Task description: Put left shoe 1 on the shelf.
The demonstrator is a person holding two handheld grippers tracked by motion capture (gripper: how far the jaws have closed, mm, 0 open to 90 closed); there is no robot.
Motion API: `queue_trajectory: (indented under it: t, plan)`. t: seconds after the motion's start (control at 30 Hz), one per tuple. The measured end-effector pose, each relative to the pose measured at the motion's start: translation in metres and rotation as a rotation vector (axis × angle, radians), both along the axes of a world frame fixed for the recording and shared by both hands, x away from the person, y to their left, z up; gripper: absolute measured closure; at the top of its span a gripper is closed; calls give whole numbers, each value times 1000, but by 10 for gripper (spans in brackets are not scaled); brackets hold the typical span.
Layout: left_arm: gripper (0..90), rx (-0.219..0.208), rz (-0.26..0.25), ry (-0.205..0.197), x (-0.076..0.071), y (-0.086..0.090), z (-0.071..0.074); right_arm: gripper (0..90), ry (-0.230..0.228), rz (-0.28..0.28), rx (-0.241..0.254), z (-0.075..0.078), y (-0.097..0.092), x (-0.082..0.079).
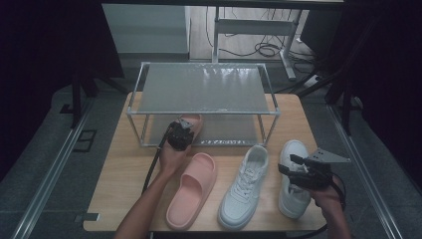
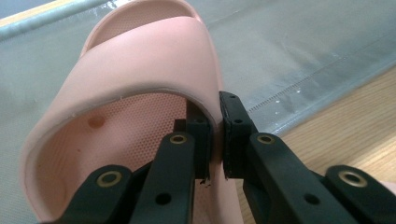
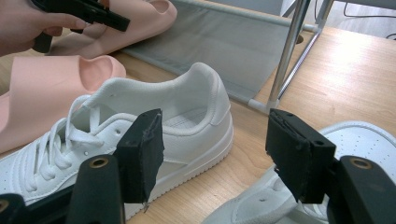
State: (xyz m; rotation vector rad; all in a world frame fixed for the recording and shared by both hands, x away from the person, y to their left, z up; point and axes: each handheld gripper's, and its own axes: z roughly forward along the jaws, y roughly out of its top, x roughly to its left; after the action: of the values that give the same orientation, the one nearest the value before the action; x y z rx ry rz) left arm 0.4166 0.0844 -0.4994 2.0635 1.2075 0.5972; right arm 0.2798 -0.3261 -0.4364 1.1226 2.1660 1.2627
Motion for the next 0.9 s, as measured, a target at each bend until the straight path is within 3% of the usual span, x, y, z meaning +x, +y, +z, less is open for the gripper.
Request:
queue_trajectory:
  t: [0.23,0.3,0.33,0.57,0.67,0.9]
  plan:
    - [820,12,16,-9,2,-2,-4,376,4,1,-2,-1,0,0]
    - [674,7,15,3,-1,0,-2,376,3,1,-2,-1,1,0]
    - [648,7,15,3,-1,0,-2,376,3,1,-2,-1,1,0]
    - [567,-20,-16,2,-25,15,8,376,-4,1,-2,1,0,-1]
    - [562,-32,-33,7,-35,21,12,376,-6,-1,-1,2,-1,-1]
    - [694,-79,-62,2,-60,42,18,376,-8,-6,-1,2,-2,-2]
